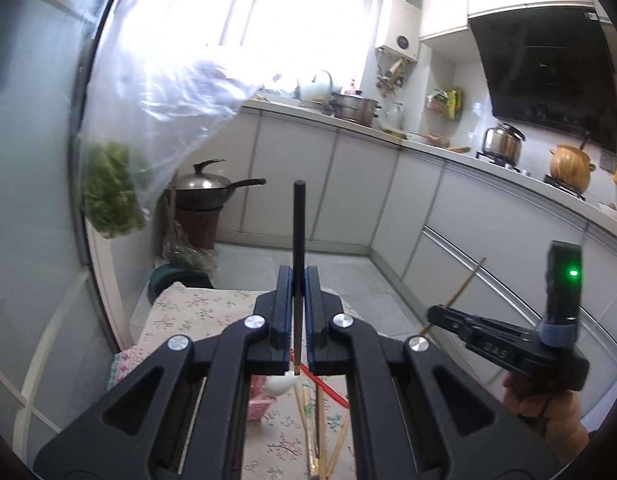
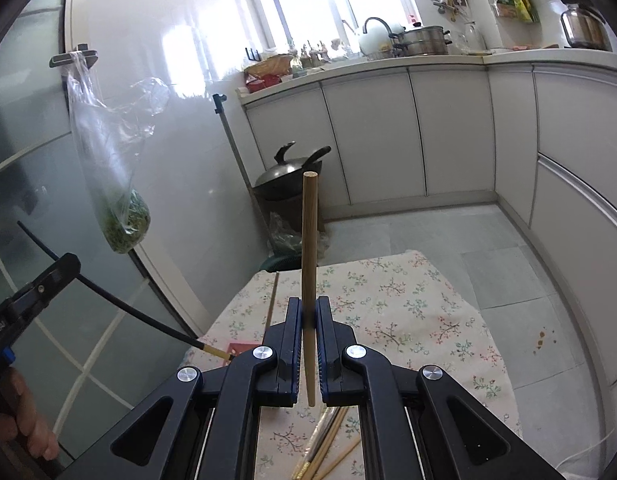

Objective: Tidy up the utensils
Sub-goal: 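Lower the black chopstick into the pink basket with the left tool while the right tool carries its chopstick over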

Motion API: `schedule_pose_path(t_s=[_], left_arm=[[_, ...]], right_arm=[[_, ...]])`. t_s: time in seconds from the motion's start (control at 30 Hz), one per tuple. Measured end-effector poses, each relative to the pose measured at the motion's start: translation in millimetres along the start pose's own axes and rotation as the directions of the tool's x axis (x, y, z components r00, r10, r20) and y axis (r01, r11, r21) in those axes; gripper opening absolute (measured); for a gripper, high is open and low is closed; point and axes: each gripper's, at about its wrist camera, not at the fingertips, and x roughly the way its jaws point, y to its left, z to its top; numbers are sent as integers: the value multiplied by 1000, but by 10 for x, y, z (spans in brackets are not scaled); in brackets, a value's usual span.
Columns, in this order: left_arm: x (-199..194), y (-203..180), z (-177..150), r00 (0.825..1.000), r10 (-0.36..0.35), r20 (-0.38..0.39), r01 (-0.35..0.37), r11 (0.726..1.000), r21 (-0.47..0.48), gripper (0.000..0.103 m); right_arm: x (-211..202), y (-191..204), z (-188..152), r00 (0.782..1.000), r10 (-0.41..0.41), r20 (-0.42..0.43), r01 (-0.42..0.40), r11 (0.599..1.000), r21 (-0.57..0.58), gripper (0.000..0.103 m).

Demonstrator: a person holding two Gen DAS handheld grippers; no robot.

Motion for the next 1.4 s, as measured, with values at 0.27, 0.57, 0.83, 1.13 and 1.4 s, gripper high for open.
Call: schedule_pose_path(t_s=[0.27,0.57,0.83,1.13,1.4], left_arm=[[369,277,-137,993,108,-57,-108,994,-2,6],[884,393,-394,964,172,-203,-167,985,39,6],[1199,492,-552,926,207,-316,-206,978,39,6],[1316,635,-593,919,185,-348,-205,979,-22,6],[1209,642,-497,931,185,-314,-209,977,-44,31]], right_arm=[[88,112,-1,1000,26,-2,-26,1000,1,6],[181,164,-7,999,49,-4,-49,999,5,7],[291,217,-6,996,89,-19,-89,996,29,6],[465,245,-23,991,130,-23,-128,990,67,6],[694,259,-35,989,147,-22,-144,985,99,7]])
